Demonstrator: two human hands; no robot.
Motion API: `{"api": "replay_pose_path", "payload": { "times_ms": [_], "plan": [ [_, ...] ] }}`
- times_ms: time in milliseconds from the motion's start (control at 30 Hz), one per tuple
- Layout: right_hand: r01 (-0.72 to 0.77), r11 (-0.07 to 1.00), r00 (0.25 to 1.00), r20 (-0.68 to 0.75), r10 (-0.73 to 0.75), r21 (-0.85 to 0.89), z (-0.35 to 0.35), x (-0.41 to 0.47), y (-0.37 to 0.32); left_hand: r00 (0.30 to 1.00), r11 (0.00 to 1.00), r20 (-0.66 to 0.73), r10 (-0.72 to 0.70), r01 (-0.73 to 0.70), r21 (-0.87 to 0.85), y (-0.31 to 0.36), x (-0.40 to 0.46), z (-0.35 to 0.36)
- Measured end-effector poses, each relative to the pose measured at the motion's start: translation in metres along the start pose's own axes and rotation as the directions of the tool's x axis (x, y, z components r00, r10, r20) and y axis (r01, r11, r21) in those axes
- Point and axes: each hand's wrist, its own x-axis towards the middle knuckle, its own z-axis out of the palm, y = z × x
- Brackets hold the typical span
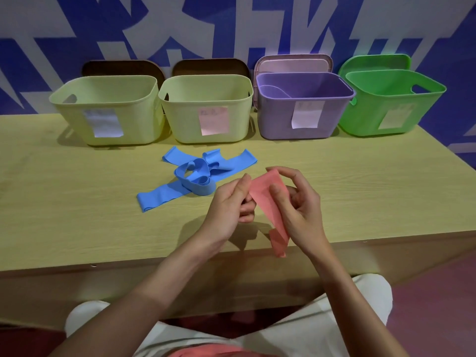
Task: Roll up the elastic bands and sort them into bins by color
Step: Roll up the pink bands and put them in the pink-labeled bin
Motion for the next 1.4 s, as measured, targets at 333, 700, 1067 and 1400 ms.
{"api": "replay_pose_path", "payload": {
  "times_ms": [333, 700, 1067, 1400],
  "plan": [
    [-0.009, 1.0, 0.999, -0.043, 0.009, 0.008, -0.006, 0.004, 0.0, 0.995, 0.996, 0.099, -0.032, 0.024, 0.087, -0.001, 0.0, -0.001],
    [0.012, 0.999, 1.0, 0.004, -0.012, -0.046, -0.004, 0.003, -0.002, 0.998, 0.994, 0.065, -0.008, 0.001, 0.11, -0.002, 0.001, 0.0],
    [-0.021, 1.0, 0.999, 0.038, 0.021, -0.007, -0.007, 0.005, -0.006, 0.969, 0.987, 0.193, -0.156, 0.159, -0.004, 0.004, -0.004, -0.003],
    [-0.059, 0.997, 0.998, -0.023, 0.058, -0.04, -0.007, 0.005, 0.001, 0.992, 0.971, 0.105, 0.063, -0.086, 0.224, -0.01, -0.005, -0.001]
  ]
}}
